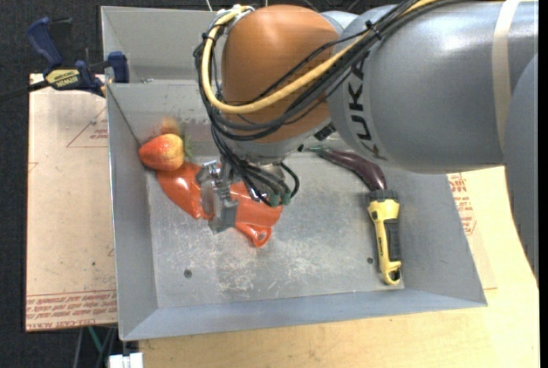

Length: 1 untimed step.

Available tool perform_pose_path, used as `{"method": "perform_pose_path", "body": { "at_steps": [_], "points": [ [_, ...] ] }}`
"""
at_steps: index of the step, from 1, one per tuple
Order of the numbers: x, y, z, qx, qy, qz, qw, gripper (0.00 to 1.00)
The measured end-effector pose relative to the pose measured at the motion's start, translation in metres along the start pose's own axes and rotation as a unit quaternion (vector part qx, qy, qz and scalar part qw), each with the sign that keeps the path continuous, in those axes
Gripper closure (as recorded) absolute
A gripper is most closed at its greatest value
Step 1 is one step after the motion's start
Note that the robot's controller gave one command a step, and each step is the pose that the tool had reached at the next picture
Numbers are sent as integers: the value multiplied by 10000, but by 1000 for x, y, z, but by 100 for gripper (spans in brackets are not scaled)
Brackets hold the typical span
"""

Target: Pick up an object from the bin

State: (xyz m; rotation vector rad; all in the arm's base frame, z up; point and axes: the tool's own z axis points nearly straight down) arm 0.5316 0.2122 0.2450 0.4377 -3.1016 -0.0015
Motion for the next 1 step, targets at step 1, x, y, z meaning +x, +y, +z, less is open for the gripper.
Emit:
{"method": "perform_pose_path", "body": {
  "at_steps": [1],
  "points": [
    [-37,7,52,-14,-95,37,9999,100]
  ]
}}
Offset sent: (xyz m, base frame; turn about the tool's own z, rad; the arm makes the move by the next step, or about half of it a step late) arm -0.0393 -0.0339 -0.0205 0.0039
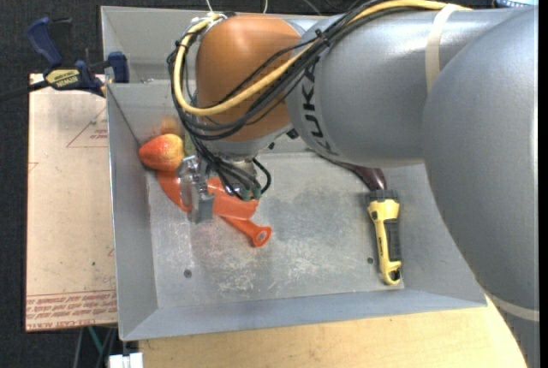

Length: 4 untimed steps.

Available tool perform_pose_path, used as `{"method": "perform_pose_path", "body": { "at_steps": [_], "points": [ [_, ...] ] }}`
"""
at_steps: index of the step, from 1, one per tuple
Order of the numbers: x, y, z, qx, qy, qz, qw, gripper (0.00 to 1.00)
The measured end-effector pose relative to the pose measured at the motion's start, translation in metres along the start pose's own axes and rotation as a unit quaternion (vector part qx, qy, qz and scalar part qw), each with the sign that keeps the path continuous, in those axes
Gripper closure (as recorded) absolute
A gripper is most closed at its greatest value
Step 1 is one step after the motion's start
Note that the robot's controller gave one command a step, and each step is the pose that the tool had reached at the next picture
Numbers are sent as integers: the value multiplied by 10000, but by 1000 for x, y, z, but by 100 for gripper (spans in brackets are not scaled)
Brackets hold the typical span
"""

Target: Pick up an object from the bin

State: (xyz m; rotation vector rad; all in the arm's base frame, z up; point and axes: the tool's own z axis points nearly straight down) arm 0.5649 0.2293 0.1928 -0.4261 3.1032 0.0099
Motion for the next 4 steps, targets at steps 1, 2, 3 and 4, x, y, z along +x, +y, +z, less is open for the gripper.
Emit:
{"method": "perform_pose_path", "body": {
  "at_steps": [1,2,3,4],
  "points": [
    [87,-31,-34,11,45,3,10000,100],
    [30,-27,30,-12,7,674,9977,100],
    [50,-35,0,-1,-13,256,9997,100],
    [26,-55,44,-10,-4,1414,9899,100]
  ]
}}
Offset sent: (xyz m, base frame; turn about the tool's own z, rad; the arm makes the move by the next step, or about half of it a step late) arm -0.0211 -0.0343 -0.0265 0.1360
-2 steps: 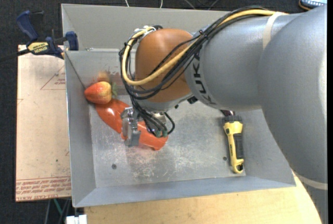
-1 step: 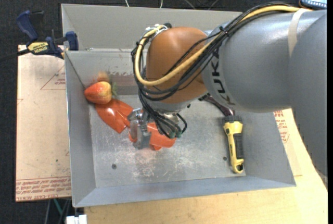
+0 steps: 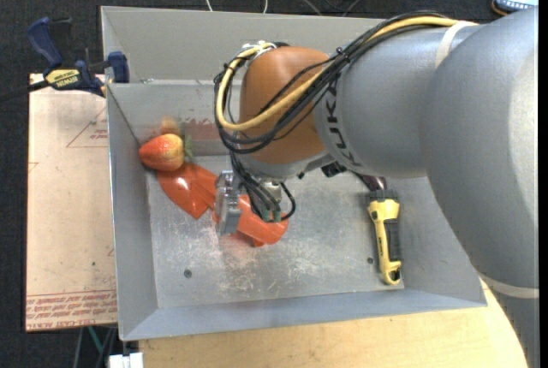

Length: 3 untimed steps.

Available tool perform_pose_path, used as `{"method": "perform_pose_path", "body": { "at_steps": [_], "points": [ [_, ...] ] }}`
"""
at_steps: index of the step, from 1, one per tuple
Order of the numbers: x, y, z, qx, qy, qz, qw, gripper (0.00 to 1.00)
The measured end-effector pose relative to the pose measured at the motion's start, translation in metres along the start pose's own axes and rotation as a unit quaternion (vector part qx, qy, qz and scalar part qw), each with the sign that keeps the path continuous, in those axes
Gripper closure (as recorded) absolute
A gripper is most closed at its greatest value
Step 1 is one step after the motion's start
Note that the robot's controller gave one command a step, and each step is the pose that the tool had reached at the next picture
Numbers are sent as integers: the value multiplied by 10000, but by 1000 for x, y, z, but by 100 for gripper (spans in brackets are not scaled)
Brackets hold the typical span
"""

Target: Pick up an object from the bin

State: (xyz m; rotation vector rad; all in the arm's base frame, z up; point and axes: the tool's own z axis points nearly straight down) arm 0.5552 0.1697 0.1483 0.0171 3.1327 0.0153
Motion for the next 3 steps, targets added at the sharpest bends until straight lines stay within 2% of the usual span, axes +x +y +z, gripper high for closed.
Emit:
{"method": "perform_pose_path", "body": {
  "at_steps": [1,2,3],
  "points": [
    [23,2,-56,-6,-46,-1306,9914,100],
    [-17,-9,10,10,19,-194,9998,100],
    [-5,-7,-38,-28,-98,-895,9959,100]
  ]
}}
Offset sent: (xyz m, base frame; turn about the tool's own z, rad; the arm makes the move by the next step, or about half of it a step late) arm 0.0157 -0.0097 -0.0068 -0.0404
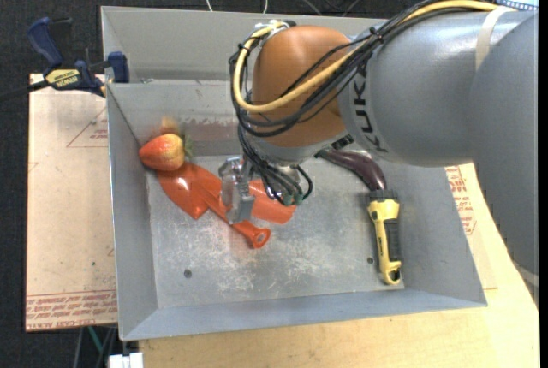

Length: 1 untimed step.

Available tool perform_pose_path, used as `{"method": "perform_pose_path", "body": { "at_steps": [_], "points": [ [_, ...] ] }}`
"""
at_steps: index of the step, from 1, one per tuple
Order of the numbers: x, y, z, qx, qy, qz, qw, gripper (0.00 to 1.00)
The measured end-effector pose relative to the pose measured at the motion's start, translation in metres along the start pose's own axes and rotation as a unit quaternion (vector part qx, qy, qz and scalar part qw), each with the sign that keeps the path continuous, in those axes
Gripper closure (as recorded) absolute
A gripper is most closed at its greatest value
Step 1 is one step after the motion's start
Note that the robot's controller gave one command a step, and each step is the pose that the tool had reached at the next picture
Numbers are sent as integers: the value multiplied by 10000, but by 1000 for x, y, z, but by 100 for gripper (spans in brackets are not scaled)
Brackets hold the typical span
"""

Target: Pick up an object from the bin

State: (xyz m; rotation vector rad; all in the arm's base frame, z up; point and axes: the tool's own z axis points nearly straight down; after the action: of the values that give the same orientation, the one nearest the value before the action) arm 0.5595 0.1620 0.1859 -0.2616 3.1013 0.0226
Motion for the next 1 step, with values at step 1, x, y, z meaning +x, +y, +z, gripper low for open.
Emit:
{"method": "perform_pose_path", "body": {
  "at_steps": [1],
  "points": [
    [-4,-3,-20,11,96,169,9998,100]
  ]
}}
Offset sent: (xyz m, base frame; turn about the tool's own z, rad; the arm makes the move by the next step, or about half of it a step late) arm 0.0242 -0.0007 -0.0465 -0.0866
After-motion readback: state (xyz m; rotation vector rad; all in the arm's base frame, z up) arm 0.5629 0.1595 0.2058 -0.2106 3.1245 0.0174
